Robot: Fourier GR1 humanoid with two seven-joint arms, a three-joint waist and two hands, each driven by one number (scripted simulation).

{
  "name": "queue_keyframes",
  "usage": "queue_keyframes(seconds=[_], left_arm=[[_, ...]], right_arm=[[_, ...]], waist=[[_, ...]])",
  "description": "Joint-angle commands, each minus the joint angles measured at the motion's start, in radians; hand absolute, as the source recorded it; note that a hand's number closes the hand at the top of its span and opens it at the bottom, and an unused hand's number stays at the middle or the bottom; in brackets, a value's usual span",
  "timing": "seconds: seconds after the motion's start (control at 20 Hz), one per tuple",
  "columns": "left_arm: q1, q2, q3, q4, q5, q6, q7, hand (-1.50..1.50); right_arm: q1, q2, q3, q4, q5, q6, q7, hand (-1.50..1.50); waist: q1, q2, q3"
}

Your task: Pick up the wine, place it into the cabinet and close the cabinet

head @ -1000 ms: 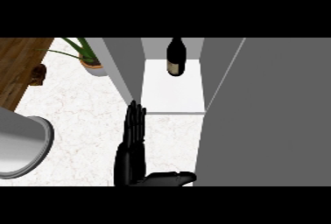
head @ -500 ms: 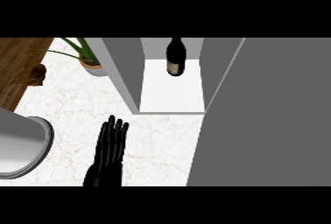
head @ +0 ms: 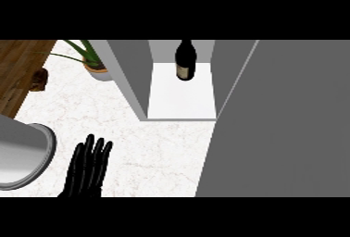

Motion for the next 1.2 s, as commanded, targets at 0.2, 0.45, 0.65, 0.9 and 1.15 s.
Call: queue_keyframes(seconds=[0.2,0.45,0.65,0.9,1.15], left_arm=[[0.128,0.109,0.182,-0.042,0.115,-0.150,-0.072,-1.50],[0.117,0.136,0.298,-0.018,0.185,-0.195,-0.043,-1.50],[0.193,0.198,0.390,-0.100,0.244,-0.244,-0.023,-1.50],[0.226,0.221,0.489,-0.039,0.290,-0.342,-0.026,-1.50],[0.228,0.240,0.536,-0.012,0.303,-0.401,-0.027,-1.50]], right_arm=[[0.115,0.049,0.117,-0.042,-0.137,0.013,0.035,1.50],[0.114,0.042,0.296,-0.090,-0.091,0.024,0.104,1.50],[0.082,0.056,0.440,-0.087,0.011,0.007,0.091,1.50],[0.030,0.056,0.606,-0.066,0.099,-0.117,0.112,1.50],[-0.034,0.056,0.775,0.021,0.201,-0.276,0.055,1.50]], waist=[[0.007,0.001,0.000],[0.004,0.000,-0.001],[0.009,-0.002,-0.001],[0.006,-0.002,-0.002],[0.003,-0.005,-0.003]])
